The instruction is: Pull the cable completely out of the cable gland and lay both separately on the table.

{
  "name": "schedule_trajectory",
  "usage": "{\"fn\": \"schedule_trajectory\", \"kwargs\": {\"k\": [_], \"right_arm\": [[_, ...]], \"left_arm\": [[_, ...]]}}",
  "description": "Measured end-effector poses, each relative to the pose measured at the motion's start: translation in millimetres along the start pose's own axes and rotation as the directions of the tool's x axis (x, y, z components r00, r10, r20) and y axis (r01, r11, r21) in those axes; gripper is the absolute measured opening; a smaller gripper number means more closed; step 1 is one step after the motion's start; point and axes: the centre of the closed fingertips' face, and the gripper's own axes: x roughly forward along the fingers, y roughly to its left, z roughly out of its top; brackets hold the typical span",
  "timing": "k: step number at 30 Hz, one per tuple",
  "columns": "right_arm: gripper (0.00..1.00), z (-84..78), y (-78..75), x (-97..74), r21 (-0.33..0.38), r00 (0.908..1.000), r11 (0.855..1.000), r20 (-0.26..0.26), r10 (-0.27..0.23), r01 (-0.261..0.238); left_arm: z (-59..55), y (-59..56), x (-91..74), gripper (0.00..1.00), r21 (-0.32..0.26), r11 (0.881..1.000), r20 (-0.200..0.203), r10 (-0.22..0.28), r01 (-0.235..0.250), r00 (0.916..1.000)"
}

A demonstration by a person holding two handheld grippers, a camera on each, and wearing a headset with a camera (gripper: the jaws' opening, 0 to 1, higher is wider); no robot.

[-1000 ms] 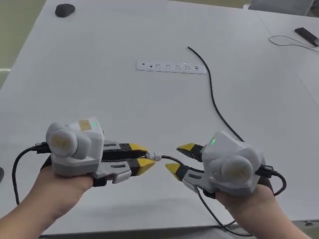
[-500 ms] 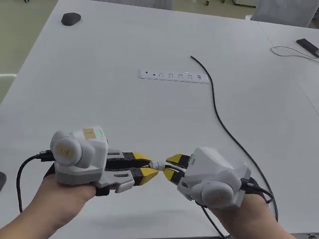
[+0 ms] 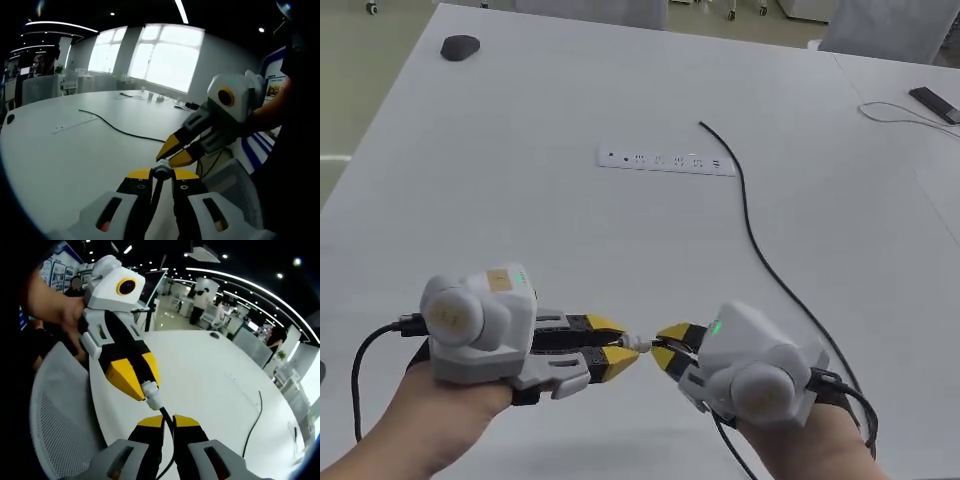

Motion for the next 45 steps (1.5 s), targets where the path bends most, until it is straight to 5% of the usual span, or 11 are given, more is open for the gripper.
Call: {"fn": "schedule_trajectory", "kwargs": {"k": [7,18,21,24,35,38,45], "right_arm": [[0.01,-16.7,-11.4,0.9,0.162,0.9997,0.987,-0.02,-0.013,0.016],[0.01,-46.2,-12.3,3.5,0.428,0.9989,0.904,-0.046,0.007,0.013],[0.01,-55.8,-13.6,3.0,0.524,0.9982,0.852,-0.058,0.012,0.021],[0.0,-67.7,-16.7,1.4,0.573,0.9951,0.818,-0.099,0.004,0.054],[0.01,-88.9,-13.5,6.2,0.737,0.993,0.673,-0.113,0.033,0.061],[0.01,-92.4,-12.9,8.2,0.781,0.9937,0.622,-0.105,0.038,0.059],[0.01,-94.5,-11.2,8.9,0.794,0.992,0.603,-0.121,0.034,0.076]], "left_arm": [[1.1,2.2,-0.9,0.15,0.001,1.0,0.009,0.001,-0.001,1.0],[-0.5,1.7,-1.2,0.15,0.011,1.0,0.001,0.006,-0.006,1.0],[1.5,0.6,-1.6,0.15,0.008,1.0,0.009,0.005,-0.005,0.9999],[2.8,0.8,-2.4,0.15,0.009,1.0,0.016,0.006,-0.006,0.9999],[2.8,0.8,-0.6,0.15,0.011,1.0,0.017,0.0,0.0,0.9999],[3.2,-0.3,-0.3,0.15,0.011,1.0,0.02,-0.002,0.001,0.9998],[1.6,-0.8,-1.6,0.15,0.011,1.0,0.015,-0.005,0.005,0.9999]]}}
